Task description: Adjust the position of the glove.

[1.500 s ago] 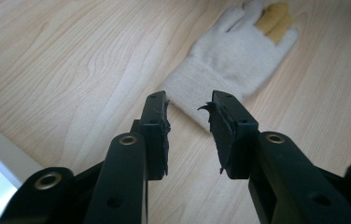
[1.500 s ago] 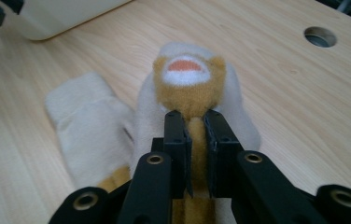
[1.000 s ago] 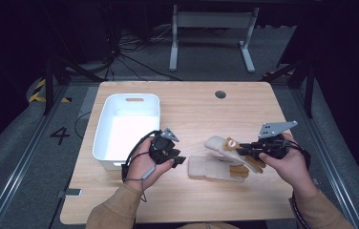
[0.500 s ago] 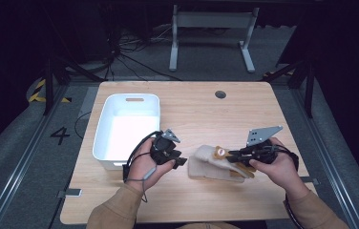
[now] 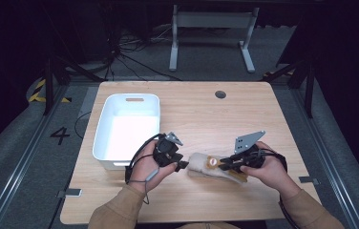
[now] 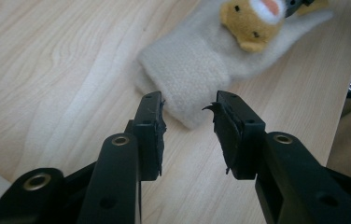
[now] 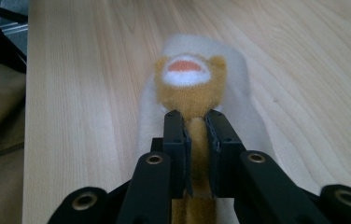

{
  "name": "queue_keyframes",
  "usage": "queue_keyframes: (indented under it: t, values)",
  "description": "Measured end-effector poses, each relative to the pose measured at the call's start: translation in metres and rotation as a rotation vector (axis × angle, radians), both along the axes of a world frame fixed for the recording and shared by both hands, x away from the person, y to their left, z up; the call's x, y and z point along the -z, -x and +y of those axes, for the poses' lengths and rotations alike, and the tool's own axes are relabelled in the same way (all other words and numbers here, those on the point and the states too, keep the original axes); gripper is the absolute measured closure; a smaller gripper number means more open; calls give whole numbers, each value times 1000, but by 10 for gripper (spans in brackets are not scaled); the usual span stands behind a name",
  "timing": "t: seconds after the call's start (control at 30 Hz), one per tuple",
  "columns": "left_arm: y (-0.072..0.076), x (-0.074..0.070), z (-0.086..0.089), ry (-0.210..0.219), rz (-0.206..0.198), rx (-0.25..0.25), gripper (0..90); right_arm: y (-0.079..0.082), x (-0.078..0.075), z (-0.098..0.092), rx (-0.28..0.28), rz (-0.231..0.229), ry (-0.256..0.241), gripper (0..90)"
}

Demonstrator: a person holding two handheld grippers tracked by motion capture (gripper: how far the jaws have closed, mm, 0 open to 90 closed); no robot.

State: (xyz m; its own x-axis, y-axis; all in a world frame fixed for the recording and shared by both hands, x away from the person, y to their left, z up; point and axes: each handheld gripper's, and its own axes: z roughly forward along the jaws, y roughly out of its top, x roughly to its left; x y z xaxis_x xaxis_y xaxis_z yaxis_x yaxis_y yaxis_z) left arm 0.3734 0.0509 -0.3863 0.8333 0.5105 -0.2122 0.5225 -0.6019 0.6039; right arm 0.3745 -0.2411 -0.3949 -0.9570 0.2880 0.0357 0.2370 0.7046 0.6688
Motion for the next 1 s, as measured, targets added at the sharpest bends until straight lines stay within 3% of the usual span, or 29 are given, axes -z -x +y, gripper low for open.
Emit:
queue_keyframes:
  t: [0.23,0.37,0.4,0.47,0.6,0.63,0.77,0.8,0.97,1.0]
  values:
    - [-1,12,-6,-35,39,16,626,-1,14,1,-24,9,59,749]
    - [-2,14,-9,-50,38,29,619,2,19,-1,1,39,42,644]
    - [-2,14,-12,-58,37,37,612,4,17,-3,28,41,11,585]
    - [-2,11,-14,-66,29,44,603,6,14,-7,56,39,-14,560]
    - [-3,5,-15,-48,17,38,598,9,8,-18,102,28,-29,562]
    - [-3,5,-15,-50,18,39,598,10,6,-25,136,28,-30,572]
    - [-6,6,-16,-61,15,43,598,10,7,-36,193,48,-9,574]
    - [-6,5,-16,-54,21,44,600,10,9,-44,224,56,8,592]
    - [-6,8,-19,-69,40,61,603,13,10,-55,245,74,48,618]
    - [-7,10,-21,-79,50,66,602,16,11,-59,258,92,79,624]
